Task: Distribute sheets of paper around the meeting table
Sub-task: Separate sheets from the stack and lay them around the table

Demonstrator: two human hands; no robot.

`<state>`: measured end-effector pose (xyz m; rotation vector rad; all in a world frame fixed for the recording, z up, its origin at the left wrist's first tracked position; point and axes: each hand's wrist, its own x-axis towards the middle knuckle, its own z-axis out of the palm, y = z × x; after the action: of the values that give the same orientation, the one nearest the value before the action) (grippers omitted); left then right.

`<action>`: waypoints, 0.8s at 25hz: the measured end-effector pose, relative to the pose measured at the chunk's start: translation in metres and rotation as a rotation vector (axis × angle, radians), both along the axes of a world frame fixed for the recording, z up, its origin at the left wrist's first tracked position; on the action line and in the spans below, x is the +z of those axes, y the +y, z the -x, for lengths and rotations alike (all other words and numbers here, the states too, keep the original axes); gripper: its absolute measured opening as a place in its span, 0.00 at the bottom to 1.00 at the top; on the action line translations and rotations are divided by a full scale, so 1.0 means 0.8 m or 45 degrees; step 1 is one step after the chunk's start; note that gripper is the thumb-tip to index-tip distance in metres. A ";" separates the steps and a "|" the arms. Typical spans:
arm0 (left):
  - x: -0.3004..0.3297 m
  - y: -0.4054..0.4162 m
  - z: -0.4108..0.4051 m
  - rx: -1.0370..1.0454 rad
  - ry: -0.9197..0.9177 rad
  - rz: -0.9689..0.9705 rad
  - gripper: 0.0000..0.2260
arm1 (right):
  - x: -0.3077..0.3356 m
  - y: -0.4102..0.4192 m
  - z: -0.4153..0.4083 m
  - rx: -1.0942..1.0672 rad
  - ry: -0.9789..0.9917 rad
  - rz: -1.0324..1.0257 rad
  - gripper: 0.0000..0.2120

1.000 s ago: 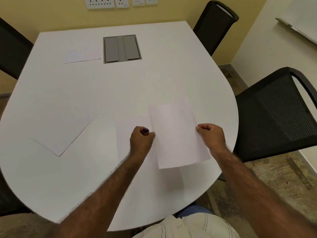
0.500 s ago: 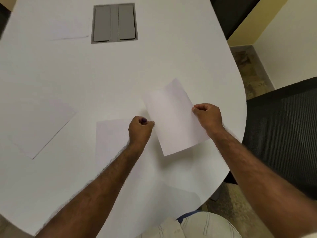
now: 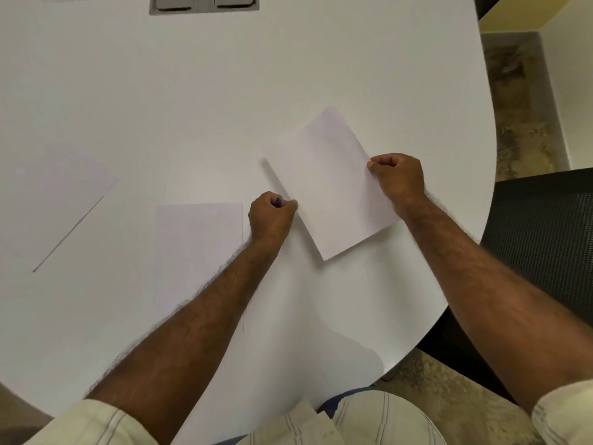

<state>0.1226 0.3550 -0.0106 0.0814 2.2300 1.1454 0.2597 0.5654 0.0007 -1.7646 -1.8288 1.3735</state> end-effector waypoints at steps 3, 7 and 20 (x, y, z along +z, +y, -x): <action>-0.010 0.012 -0.003 0.046 -0.054 0.030 0.14 | -0.015 0.011 0.004 -0.007 0.008 0.032 0.06; -0.022 0.018 -0.006 0.085 -0.095 0.080 0.13 | -0.033 0.016 0.002 -0.013 0.008 0.061 0.07; -0.029 0.005 -0.007 0.039 -0.073 0.195 0.15 | -0.043 0.015 -0.013 -0.111 -0.016 0.000 0.06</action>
<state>0.1282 0.3592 -0.0341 -0.0480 2.2665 0.9766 0.2698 0.5771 -0.0340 -1.8342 -1.7359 1.3329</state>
